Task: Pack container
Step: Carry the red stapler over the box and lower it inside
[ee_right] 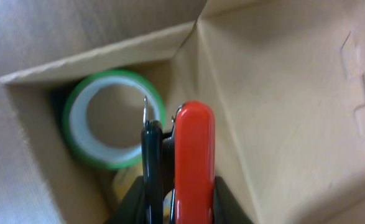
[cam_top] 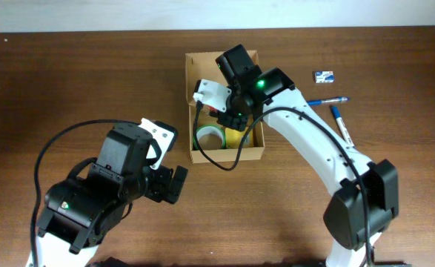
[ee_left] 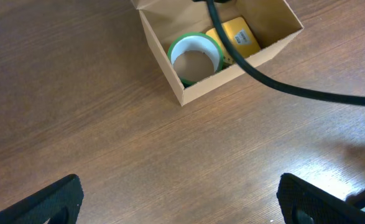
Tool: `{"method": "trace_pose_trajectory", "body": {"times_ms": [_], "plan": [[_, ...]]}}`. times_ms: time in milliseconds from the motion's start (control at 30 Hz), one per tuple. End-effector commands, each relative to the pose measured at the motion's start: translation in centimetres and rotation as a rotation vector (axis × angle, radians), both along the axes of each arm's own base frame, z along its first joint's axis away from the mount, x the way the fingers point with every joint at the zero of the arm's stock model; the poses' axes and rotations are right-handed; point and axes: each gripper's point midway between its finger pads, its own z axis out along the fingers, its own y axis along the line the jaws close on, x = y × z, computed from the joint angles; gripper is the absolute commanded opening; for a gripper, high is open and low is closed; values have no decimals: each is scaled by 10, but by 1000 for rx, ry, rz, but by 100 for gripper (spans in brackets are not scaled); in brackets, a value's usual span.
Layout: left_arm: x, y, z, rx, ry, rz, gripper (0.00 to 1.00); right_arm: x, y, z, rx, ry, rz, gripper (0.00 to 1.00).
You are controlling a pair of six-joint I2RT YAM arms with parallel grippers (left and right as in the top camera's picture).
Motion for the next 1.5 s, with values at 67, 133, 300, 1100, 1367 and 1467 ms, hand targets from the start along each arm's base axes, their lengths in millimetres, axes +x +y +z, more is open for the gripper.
{"method": "trace_pose_trajectory", "body": {"times_ms": [67,133,300,1100,1367,1467], "plan": [[-1,-2,10,-17,-29,-20,99,14,8,-10,-15,-40,30,4],[-1,-2,10,-17,-29,-20,100,16,8,-17,-23,-34,28,4],[-1,-2,10,-17,-29,-20,99,17,9,-32,-38,-11,30,4],[-1,-2,10,-17,-29,-20,100,20,14,-80,-155,-35,341,4],[-1,-2,10,-17,-29,-20,100,30,20,-84,-140,-70,338,6],[-1,-2,10,-17,-29,-20,100,30,20,-86,-142,-66,337,16]]}}
